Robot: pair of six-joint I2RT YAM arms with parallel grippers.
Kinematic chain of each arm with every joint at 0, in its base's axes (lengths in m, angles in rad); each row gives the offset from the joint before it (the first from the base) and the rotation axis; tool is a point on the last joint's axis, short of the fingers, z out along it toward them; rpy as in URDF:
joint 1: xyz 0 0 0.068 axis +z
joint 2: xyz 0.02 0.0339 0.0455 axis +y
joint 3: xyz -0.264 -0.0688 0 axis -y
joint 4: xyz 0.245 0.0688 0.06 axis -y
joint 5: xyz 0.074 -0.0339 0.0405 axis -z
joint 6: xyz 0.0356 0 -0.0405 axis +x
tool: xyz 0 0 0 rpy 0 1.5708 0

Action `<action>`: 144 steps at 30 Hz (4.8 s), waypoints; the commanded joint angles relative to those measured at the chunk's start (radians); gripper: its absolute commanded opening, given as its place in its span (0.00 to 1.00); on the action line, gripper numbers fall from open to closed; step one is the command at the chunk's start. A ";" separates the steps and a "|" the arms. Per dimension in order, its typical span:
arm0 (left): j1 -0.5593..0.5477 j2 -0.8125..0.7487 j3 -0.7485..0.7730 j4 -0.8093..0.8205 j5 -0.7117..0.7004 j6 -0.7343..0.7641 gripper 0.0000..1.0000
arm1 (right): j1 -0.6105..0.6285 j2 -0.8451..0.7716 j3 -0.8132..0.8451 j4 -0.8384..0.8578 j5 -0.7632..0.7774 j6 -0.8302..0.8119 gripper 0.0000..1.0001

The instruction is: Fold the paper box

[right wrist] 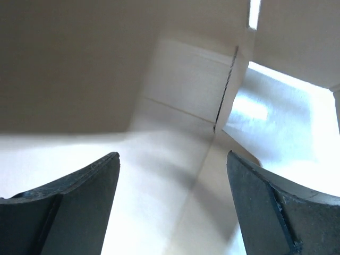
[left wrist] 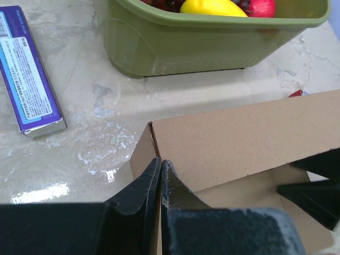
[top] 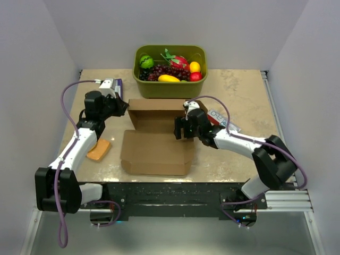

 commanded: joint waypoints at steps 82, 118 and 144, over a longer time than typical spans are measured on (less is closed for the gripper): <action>-0.011 0.013 -0.006 -0.066 0.057 0.018 0.05 | 0.171 -0.127 -0.066 -0.148 0.086 0.221 0.45; -0.011 0.002 -0.015 -0.067 0.063 0.018 0.06 | 0.174 -0.080 -0.196 -0.202 0.107 0.283 0.29; -0.011 -0.010 -0.020 -0.069 0.060 0.019 0.05 | -0.011 -0.451 -0.118 -0.357 0.344 0.111 0.72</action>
